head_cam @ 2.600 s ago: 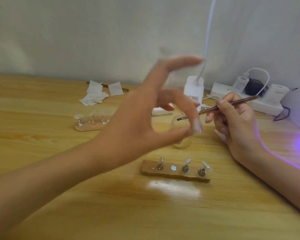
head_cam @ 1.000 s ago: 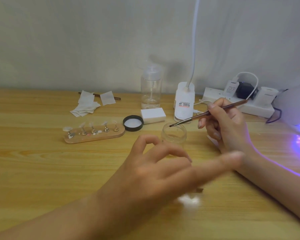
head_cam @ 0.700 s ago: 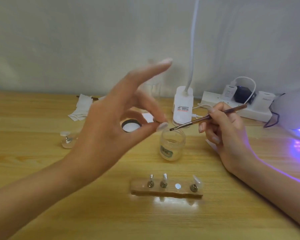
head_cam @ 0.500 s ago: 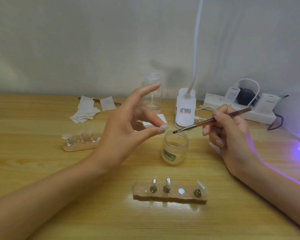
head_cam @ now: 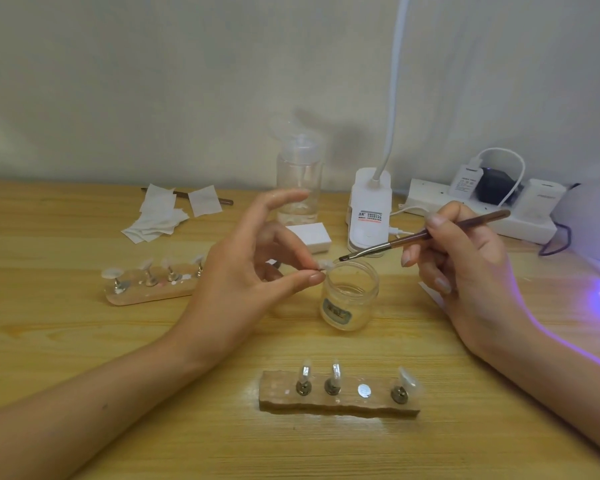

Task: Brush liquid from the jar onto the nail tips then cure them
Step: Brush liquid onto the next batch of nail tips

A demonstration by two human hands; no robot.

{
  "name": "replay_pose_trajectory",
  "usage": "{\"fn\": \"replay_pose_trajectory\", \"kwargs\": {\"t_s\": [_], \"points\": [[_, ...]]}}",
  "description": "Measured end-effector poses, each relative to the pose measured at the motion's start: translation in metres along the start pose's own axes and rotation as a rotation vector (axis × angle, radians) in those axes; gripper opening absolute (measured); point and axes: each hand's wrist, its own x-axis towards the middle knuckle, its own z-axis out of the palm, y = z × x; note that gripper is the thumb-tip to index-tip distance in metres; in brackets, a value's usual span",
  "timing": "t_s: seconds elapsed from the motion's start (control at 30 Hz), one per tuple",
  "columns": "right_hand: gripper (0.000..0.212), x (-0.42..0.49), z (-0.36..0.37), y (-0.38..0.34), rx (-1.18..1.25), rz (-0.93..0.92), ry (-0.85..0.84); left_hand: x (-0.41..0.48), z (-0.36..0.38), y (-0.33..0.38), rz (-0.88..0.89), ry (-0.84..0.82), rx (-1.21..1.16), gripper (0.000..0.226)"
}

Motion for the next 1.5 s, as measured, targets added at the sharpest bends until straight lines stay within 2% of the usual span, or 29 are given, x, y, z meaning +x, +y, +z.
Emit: {"fn": "replay_pose_trajectory", "kwargs": {"t_s": [0.53,0.67,0.73,0.9,1.07,1.2,1.37,1.5], "points": [[0.025,-0.0017,0.0051,-0.0003,0.007,-0.026,-0.116,0.0008,0.0011,-0.0001,-0.001,-0.018,0.053,0.062],[0.020,-0.0022,0.0052,-0.0004,-0.007,-0.008,-0.054,0.0007,0.0009,-0.0014,0.019,-0.014,0.083,0.061],[0.025,-0.0011,0.0036,-0.0006,0.001,0.002,-0.024,0.0008,0.0010,-0.0020,0.031,-0.015,0.094,0.061],[0.021,-0.0028,0.0059,-0.0010,0.006,-0.041,-0.117,0.0001,0.0007,-0.0016,0.074,-0.020,0.148,0.062],[0.026,-0.0011,0.0043,-0.0007,-0.014,0.000,-0.015,-0.0009,0.0008,-0.0005,0.090,-0.019,0.168,0.061],[0.022,-0.0019,0.0057,-0.0020,0.007,-0.017,-0.090,-0.0009,0.0015,-0.0004,0.082,-0.017,0.166,0.059],[0.023,-0.0020,0.0059,-0.0018,-0.022,-0.004,-0.025,-0.0007,0.0015,-0.0002,0.069,-0.007,0.152,0.058],[0.021,-0.0022,0.0055,-0.0016,0.027,-0.041,-0.095,-0.0002,0.0021,0.0002,0.074,-0.009,0.152,0.058]]}}
